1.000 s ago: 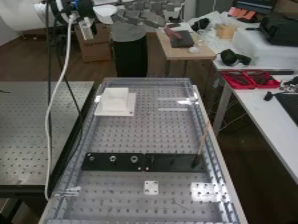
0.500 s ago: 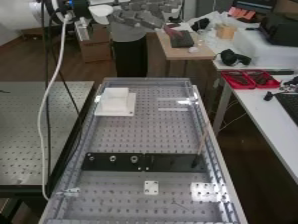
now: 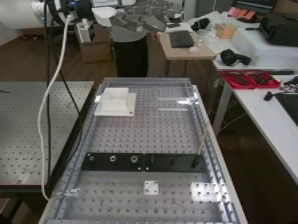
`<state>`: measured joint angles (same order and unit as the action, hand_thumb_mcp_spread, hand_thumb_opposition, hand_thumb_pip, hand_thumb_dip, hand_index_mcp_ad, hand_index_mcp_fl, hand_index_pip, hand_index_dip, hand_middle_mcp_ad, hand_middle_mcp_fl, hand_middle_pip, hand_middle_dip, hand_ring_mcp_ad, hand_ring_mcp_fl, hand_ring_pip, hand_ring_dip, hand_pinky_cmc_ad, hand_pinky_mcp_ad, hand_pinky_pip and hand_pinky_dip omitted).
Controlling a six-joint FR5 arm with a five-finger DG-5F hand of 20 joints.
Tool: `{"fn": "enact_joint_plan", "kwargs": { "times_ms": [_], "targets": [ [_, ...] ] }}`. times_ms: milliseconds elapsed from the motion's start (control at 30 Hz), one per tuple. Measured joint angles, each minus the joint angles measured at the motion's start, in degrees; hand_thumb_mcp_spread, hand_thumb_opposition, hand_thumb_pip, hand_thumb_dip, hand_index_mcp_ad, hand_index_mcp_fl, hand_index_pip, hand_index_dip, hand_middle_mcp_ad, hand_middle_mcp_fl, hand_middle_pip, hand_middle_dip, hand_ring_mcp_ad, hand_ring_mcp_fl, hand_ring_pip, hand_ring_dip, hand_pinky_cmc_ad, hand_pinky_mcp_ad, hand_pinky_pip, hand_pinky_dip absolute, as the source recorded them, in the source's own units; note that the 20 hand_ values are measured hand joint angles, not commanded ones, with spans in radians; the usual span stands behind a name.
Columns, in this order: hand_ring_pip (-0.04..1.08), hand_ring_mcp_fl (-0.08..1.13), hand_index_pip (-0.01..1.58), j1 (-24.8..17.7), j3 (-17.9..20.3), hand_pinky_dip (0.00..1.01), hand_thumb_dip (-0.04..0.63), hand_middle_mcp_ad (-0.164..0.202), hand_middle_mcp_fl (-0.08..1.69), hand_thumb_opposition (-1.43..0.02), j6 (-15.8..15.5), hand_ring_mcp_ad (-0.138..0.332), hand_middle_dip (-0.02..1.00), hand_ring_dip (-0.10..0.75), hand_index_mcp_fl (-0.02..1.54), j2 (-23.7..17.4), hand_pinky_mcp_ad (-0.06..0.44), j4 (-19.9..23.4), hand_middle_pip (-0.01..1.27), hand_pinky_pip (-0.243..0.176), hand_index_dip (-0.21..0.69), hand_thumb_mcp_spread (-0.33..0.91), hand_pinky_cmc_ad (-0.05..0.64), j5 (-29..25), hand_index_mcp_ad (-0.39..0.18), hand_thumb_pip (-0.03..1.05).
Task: Grab the paper clip and place it in the clear container
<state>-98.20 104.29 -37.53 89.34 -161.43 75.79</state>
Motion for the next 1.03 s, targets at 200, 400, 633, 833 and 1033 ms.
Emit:
{"fn": "enact_joint_plan", "kwargs": {
  "times_ms": [200, 400, 633, 833, 1033],
  "targets": [
    [0.09, 0.0, 0.8, 0.1, -0.2, 0.4, 0.283, 0.058, 0.04, -0.8, -0.8, 0.099, 0.16, 0.093, 0.2, 0.2, 0.264, -0.6, 0.13, -0.075, 0.045, 0.32, 0.34, -0.4, -0.157, 0.66],
    [0.09, 0.0, 0.67, 0.4, -0.5, 0.4, 0.269, 0.058, 0.03, -0.77, -0.9, 0.099, 0.16, 0.093, 0.18, 0.9, 0.264, -1.7, 0.13, -0.075, 0.045, 0.3, 0.34, 0.1, -0.157, 0.65],
    [0.09, 0.0, 0.35, 1.0, -0.4, 0.4, 0.253, 0.058, 0.02, -0.75, -0.9, 0.099, 0.16, 0.093, 0.15, 1.2, 0.264, -2.0, 0.13, -0.075, 0.051, 0.29, 0.34, 1.2, -0.152, 0.65],
    [0.09, 0.0, 0.18, 1.4, 0.0, 0.4, 0.248, 0.058, 0.0, -0.75, -0.6, 0.101, 0.16, 0.093, 0.14, 1.1, 0.264, -2.0, 0.13, -0.075, 0.051, 0.28, 0.34, 2.0, -0.141, 0.65],
    [0.09, 0.0, 0.13, 1.8, 0.4, 0.39, 0.236, 0.058, 0.0, -0.74, -0.5, 0.101, 0.16, 0.093, 0.12, 0.9, 0.264, -2.1, 0.13, -0.075, 0.047, 0.28, 0.34, 2.7, -0.141, 0.62]
  ]
}}
